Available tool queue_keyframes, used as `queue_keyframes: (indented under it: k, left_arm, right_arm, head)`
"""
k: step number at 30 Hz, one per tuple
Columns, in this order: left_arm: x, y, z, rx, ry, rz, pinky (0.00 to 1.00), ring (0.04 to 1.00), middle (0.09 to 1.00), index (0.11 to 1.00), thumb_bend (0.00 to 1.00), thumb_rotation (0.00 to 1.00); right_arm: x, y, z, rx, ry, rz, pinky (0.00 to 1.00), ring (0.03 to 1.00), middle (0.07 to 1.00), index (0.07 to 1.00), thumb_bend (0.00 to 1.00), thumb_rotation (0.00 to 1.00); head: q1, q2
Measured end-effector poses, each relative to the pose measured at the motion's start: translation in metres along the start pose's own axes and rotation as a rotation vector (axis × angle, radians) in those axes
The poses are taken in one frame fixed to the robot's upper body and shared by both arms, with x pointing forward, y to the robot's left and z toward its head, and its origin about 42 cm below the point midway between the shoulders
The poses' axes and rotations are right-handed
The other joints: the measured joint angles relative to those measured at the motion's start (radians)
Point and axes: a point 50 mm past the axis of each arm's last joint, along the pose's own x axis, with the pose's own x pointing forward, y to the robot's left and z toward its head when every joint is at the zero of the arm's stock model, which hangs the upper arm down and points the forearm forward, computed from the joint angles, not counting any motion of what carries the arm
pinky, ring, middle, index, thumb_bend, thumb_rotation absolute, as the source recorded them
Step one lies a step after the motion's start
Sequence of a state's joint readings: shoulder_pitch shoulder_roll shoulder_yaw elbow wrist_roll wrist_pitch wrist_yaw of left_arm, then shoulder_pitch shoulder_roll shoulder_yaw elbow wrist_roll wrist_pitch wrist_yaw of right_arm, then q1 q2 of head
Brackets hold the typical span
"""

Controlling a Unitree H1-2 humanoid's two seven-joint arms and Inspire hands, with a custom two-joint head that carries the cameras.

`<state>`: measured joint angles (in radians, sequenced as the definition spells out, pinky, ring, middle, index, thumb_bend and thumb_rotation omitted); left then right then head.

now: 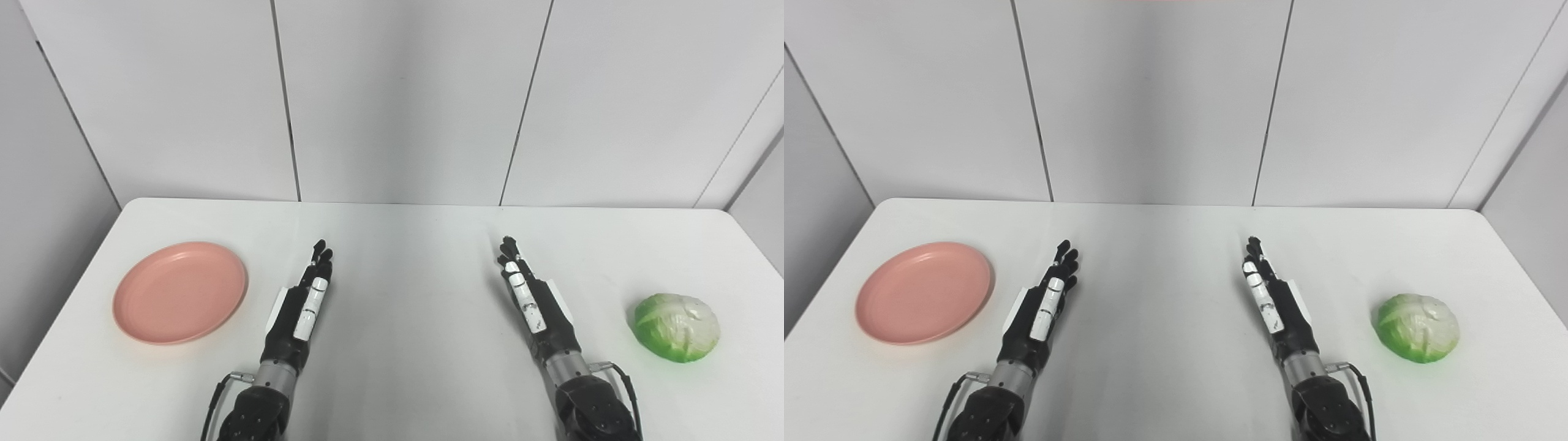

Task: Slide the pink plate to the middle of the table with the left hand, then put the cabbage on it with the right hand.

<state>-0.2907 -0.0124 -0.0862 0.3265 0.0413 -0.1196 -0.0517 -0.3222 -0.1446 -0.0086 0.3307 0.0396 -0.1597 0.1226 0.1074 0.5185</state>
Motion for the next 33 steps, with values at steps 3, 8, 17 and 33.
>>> queue_keyframes:
  k: [3,8,17,33]
  left_arm:
    - [0.0,0.0,0.0,0.001,0.0,0.0,1.0,1.0,1.0,0.999,0.63,1.0]
    - [0.0,-0.0003,-0.0001,0.003,0.0,-0.001,1.0,1.0,1.0,1.0,0.64,1.0]
    - [0.0002,0.0003,-0.0001,-0.006,0.0,-0.002,1.0,1.0,1.0,1.0,0.62,1.0]
    - [0.0018,-0.0038,-0.0035,-0.007,-0.009,-0.004,1.0,1.0,1.0,0.993,0.57,1.0]
  right_arm:
    - [0.0,-0.0001,0.0,0.003,0.0,-0.001,1.0,1.0,1.0,1.0,0.35,1.0]
    - [0.0,0.0,0.0,0.003,0.0,-0.002,1.0,1.0,1.0,1.0,0.35,1.0]
    - [0.0001,0.0006,0.0005,-0.002,-0.001,-0.007,1.0,1.0,1.0,1.0,0.37,1.0]
    - [-0.0008,-0.0036,-0.0003,0.031,-0.001,-0.002,1.0,1.0,1.0,1.0,0.35,1.0]
  head:
    - [0.0,0.0]
    - [0.0,0.0]
    - [0.0,0.002]
    - [0.133,-0.026]
